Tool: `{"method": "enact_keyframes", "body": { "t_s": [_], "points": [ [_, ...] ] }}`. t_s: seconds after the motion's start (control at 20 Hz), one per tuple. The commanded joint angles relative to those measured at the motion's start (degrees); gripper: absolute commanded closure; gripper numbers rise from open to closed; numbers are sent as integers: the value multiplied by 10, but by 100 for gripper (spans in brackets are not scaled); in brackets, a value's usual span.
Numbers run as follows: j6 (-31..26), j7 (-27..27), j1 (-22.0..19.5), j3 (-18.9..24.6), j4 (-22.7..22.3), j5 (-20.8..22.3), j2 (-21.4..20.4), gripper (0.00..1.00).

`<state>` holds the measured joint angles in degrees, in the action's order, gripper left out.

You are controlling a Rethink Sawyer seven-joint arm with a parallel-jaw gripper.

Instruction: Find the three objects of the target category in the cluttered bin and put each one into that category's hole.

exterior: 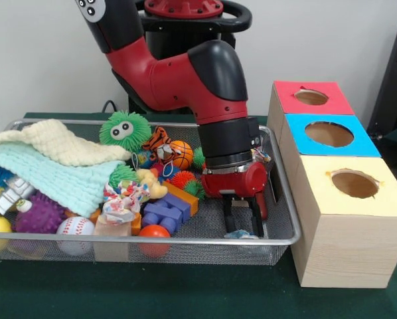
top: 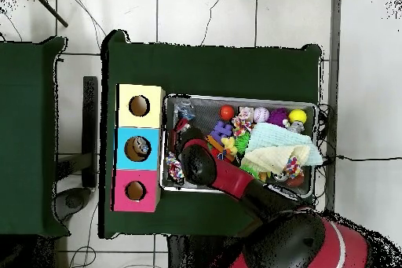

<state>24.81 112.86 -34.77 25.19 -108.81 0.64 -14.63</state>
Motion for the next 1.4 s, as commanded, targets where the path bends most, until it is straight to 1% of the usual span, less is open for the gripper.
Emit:
{"method": "enact_keyframes", "body": {
  "t_s": [0.05,0.55,1.1,1.2,1.3,1.35,1.4],
  "points": [
    [58,162,-1,-17,55,-68,22,0],
    [46,154,-9,-15,55,-48,24,0],
    [47,152,-3,-24,49,-54,13,0],
    [47,157,-11,-15,44,-50,8,0],
    [48,170,-24,6,28,-42,-7,0],
    [58,176,-38,26,27,-21,-7,0],
    [62,177,-43,33,27,-13,-8,0]
  ]
}}
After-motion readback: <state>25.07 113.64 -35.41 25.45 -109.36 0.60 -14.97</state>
